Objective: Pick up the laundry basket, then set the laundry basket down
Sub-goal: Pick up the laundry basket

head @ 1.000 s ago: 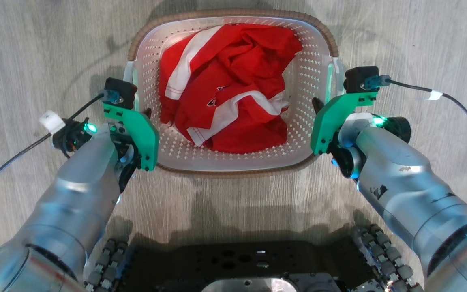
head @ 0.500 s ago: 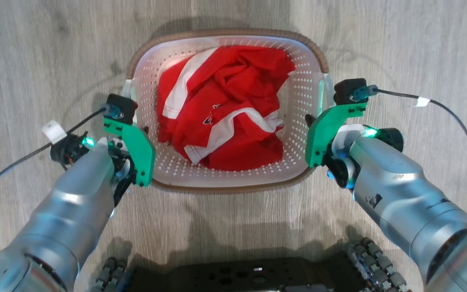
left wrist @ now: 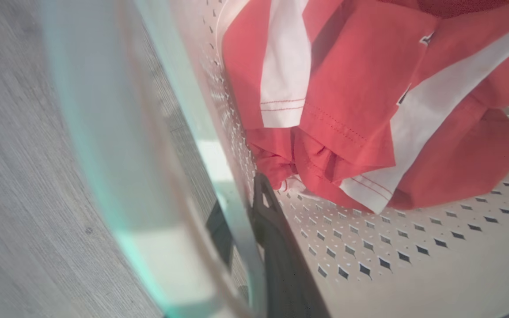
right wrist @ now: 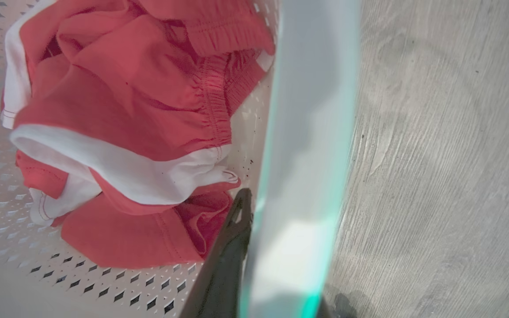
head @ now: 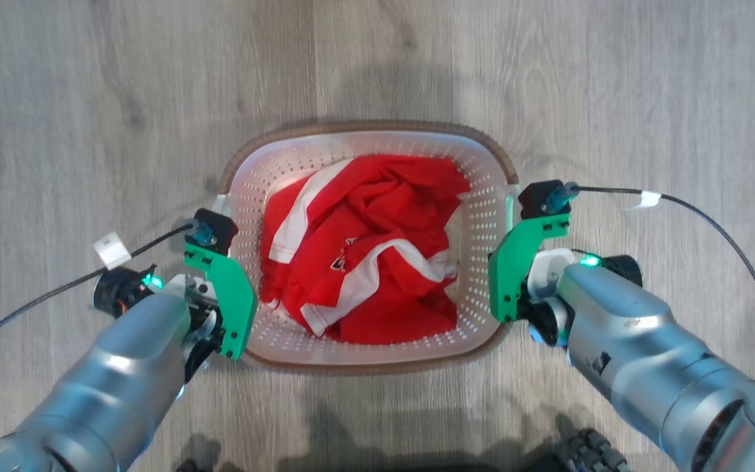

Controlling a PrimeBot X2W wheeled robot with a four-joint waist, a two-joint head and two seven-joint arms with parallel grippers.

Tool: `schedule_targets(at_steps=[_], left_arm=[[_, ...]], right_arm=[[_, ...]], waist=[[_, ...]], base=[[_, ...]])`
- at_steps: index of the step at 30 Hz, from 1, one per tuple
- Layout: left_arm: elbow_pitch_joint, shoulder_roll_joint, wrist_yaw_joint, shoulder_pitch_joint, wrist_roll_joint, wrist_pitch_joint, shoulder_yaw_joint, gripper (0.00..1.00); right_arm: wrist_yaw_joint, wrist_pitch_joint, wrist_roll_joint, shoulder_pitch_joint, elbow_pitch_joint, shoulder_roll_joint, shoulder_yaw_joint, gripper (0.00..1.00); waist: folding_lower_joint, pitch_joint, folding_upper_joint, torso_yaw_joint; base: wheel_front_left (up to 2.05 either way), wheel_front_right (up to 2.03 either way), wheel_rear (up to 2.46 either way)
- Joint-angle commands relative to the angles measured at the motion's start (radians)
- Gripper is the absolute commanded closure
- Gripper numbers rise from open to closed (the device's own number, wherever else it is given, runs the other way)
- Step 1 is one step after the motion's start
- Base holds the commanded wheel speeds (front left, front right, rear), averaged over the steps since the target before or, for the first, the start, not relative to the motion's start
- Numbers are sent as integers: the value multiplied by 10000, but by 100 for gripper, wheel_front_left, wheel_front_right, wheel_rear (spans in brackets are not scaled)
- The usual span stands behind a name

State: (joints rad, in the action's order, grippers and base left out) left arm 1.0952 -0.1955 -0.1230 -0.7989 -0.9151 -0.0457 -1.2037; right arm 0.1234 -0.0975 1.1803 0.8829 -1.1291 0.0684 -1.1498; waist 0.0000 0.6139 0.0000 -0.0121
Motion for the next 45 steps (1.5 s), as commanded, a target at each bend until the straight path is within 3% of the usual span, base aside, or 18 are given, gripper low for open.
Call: schedule_targets(at_steps=[1,29,45], left_arm=[[-303,-420,-77,118,44,-40,-186,100],[-3211,-2129,-33,1636,-451,-1399,-726,100],[-6219,-3218,949,2613,-712,-1959,-649,100]], right_arm=[[73,-140,-76,-441,319,-182,-236,100],[73,-1813,535,-1687,1552,-160,-585,100],[73,-1754,71,-2106,2319,140,-369,100]], waist=[[0,-522,0,-9],[0,-3658,0,-339],[0,-4548,0,-105]], base=[[0,0,0],[0,0,0],[0,0,0]])
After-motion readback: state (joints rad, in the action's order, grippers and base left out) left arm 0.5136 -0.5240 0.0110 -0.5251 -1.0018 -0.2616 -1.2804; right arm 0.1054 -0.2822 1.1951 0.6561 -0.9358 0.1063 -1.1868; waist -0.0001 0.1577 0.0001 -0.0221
